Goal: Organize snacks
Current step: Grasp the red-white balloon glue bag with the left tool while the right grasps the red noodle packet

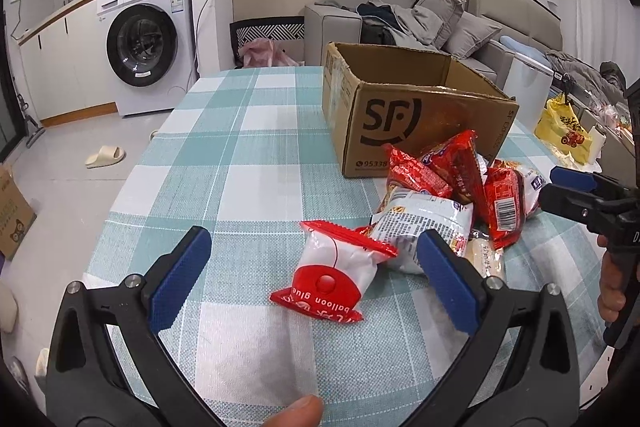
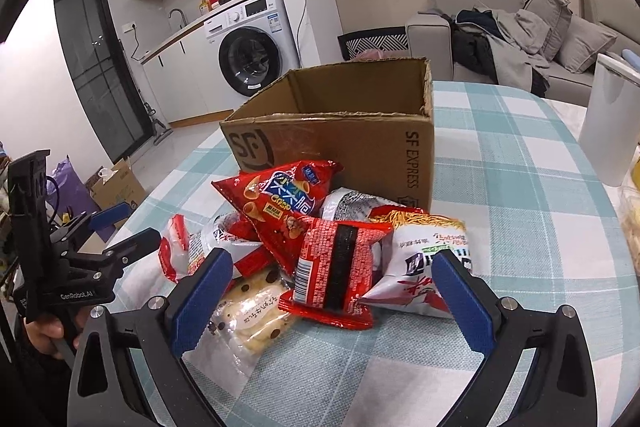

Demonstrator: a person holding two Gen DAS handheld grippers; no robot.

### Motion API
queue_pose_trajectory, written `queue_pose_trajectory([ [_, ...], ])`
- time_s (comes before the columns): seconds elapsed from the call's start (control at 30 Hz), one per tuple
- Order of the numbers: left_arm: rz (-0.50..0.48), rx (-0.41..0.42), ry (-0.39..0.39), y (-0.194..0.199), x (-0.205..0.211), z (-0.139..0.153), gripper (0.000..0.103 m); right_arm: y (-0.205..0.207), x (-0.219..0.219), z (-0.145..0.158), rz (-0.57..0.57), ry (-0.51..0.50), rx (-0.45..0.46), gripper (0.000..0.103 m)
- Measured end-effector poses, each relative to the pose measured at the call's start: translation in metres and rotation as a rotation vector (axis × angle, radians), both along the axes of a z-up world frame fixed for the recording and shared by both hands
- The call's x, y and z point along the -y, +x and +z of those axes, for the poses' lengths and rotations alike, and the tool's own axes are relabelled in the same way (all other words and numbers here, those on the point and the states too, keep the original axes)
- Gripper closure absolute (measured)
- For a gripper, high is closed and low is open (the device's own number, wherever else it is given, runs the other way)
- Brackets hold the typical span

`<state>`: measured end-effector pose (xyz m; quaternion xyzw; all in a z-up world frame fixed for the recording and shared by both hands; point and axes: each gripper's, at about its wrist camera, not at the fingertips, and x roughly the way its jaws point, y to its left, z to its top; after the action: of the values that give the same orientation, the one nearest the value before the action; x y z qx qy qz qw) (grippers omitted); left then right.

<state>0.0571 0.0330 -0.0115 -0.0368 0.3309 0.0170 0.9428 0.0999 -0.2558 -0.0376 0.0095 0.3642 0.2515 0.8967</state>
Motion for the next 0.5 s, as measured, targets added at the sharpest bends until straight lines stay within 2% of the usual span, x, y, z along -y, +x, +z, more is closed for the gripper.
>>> queue_pose_trajectory([
  [0.3,-0.007,-0.039,-0.009,0.008,-0.004,-0.012,0.0,0.002,-0.009,-0.008,0.032,0.014,-0.023,0.002],
  [0.37,0.003,-0.055,-0.025,0.011,-0.007,-0.015,0.0,0.002,-0.009,-0.007,0.041,0.022,-0.019,0.006],
  [0.43,0.005,-0.066,-0.04,0.013,-0.01,-0.018,0.0,0.003,-0.01,-0.006,0.054,0.028,-0.02,0.014],
  [0.5,0.004,-0.072,-0.037,0.014,-0.011,-0.021,0.0,0.002,-0.011,-0.006,0.06,0.039,-0.015,0.014],
])
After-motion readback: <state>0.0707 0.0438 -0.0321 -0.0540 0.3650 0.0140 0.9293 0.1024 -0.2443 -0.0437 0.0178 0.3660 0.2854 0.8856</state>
